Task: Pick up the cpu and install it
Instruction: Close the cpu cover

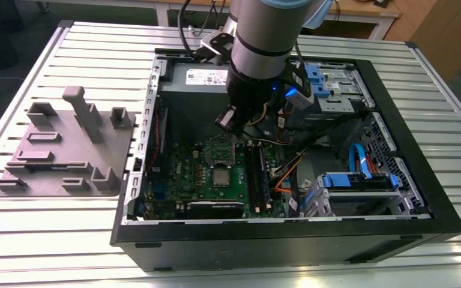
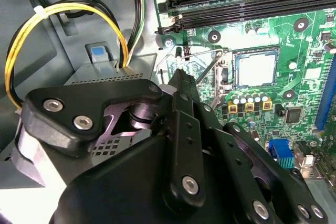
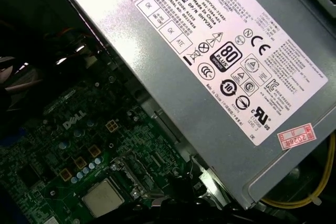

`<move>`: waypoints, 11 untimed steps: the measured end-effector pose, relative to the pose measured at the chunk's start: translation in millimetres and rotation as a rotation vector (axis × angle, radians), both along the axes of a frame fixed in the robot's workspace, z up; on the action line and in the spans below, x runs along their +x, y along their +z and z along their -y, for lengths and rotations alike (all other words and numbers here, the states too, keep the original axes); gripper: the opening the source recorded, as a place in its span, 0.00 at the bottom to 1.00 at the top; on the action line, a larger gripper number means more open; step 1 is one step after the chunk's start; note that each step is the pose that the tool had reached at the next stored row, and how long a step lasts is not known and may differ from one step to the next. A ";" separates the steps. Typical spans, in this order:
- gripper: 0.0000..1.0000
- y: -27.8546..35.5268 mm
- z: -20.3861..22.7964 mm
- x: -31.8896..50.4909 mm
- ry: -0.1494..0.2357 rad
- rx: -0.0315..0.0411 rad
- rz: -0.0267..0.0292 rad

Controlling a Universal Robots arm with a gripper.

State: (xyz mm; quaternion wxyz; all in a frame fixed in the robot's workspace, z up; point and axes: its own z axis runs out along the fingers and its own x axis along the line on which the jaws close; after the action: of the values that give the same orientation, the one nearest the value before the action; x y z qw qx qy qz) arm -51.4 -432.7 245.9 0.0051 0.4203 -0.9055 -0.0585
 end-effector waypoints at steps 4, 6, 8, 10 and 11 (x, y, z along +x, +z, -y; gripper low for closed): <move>0.10 0.1 0.5 0.0 0.002 -0.0035 -0.0001; 0.10 0.2 1.8 0.0 0.004 -0.0070 -0.0002; 0.10 0.1 3.6 -0.1 0.006 -0.0089 -0.0001; 0.10 0.1 5.2 -0.2 0.008 -0.0101 -0.0001; 0.10 0.1 5.5 -0.2 0.009 -0.0101 -0.0001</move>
State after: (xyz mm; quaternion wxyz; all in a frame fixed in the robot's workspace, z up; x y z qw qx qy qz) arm -51.6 -438.2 245.9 0.0075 0.4242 -0.9040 -0.0539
